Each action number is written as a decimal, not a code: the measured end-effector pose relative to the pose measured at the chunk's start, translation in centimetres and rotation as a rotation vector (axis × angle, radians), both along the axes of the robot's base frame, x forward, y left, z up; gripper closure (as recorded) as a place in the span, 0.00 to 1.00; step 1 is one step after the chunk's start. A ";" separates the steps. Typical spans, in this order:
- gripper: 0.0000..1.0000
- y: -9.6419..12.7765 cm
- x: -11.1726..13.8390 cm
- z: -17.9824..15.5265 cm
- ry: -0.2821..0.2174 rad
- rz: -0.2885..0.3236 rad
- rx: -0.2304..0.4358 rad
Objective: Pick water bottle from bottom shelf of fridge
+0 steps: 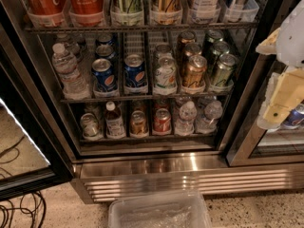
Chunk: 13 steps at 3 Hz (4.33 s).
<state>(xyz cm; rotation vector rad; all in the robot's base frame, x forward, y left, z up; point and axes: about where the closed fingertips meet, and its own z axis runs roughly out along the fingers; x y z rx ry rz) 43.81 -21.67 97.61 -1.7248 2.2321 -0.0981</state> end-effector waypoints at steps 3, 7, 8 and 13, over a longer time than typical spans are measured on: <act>0.00 2.6 0.1 -4.9 0.019 -0.067 0.125; 0.00 6.3 1.9 -12.7 -0.014 -0.157 0.304; 0.00 7.5 1.7 -17.0 -0.017 -0.185 0.443; 0.00 7.5 5.0 -23.1 -0.152 -0.334 0.712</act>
Offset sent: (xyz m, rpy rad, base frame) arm 0.0078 0.0172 -0.0268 0.0506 0.0137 -0.0230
